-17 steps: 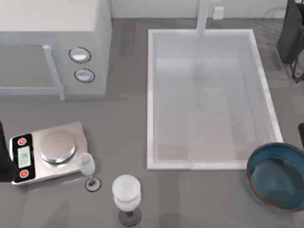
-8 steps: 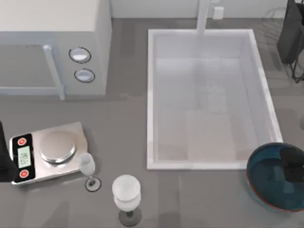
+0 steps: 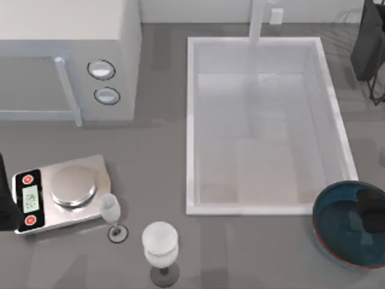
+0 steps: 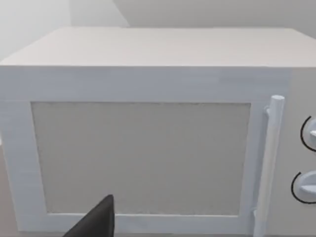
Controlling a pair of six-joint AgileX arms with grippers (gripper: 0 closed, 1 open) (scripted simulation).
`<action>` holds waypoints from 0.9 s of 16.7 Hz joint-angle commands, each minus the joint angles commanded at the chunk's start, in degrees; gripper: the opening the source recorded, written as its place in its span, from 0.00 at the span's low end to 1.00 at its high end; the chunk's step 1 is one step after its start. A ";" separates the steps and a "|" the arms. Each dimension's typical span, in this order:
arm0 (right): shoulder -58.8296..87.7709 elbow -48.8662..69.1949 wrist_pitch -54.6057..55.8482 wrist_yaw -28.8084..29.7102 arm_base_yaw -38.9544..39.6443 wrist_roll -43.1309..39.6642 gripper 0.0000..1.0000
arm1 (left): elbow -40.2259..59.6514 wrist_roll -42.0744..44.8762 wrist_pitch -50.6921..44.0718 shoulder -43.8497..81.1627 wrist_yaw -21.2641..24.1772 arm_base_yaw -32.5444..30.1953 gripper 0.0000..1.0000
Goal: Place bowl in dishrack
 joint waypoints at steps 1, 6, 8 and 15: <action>0.00 0.00 0.00 0.00 0.00 0.00 0.70 | 0.00 0.00 0.00 0.00 0.00 0.00 1.00; 0.00 0.00 0.00 0.00 0.00 0.00 0.32 | 0.00 0.00 0.00 0.00 0.00 0.00 1.00; 0.00 0.00 0.00 0.00 0.00 0.00 0.17 | 0.00 0.00 0.00 0.00 0.00 0.00 1.00; 0.00 0.00 0.00 0.00 0.00 0.00 0.00 | 0.00 0.00 0.00 0.00 0.00 0.00 1.00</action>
